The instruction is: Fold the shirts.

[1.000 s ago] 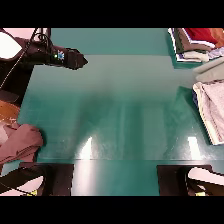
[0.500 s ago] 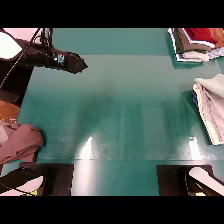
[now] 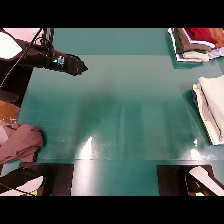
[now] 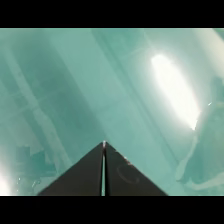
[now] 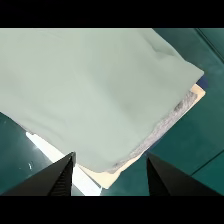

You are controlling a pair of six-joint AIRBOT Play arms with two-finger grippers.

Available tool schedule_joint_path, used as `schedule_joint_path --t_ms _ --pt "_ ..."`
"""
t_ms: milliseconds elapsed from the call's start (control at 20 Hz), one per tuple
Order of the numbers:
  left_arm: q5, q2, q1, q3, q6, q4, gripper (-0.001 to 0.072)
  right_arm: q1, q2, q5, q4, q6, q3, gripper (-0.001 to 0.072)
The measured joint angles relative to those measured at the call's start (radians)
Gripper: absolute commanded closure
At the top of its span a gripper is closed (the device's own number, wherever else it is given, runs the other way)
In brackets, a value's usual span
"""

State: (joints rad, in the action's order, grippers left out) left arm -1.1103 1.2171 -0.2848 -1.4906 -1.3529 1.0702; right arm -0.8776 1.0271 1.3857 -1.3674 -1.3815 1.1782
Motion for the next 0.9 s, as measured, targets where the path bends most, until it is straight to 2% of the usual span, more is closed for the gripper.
schedule_joint_path --t_ms 200,300,350,400,500,550,700,900 --pt "-0.002 0.0 0.0 0.0 0.0 0.0 0.068 0.09 -0.002 0.018 0.185 -0.04 0.052 0.0194" --pt "-0.012 0.0 0.0 0.0 0.0 -0.001 0.068 0.195 -0.003 0.023 0.287 -0.047 0.076 0.0212" --pt "-0.013 0.0 0.0 0.0 0.0 -0.002 0.0679 0.261 -0.003 0.023 0.322 -0.05 0.087 0.0246" --pt "-0.017 0.0 0.0 0.0 0.0 -0.001 0.0679 0.33 -0.003 0.019 0.349 -0.051 0.097 0.0356" --pt "-0.019 0.0 0.0 0.0 0.0 -0.002 0.0679 0.46 -0.003 0.0 0.38 -0.053 0.109 0.0655" --pt "-0.02 0.0 0.0 0.0 0.0 -0.002 0.068 0.527 -0.003 -0.015 0.391 -0.053 0.113 0.0696" --pt "-0.021 0.0 0.0 0.0 -0.001 -0.002 0.0679 0.689 -0.003 -0.064 0.409 -0.038 0.119 0.0696" --pt "-0.023 0.0 0.0 0.0 -0.001 -0.002 0.068 0.801 -0.003 -0.1 0.419 -0.028 0.122 0.0695"
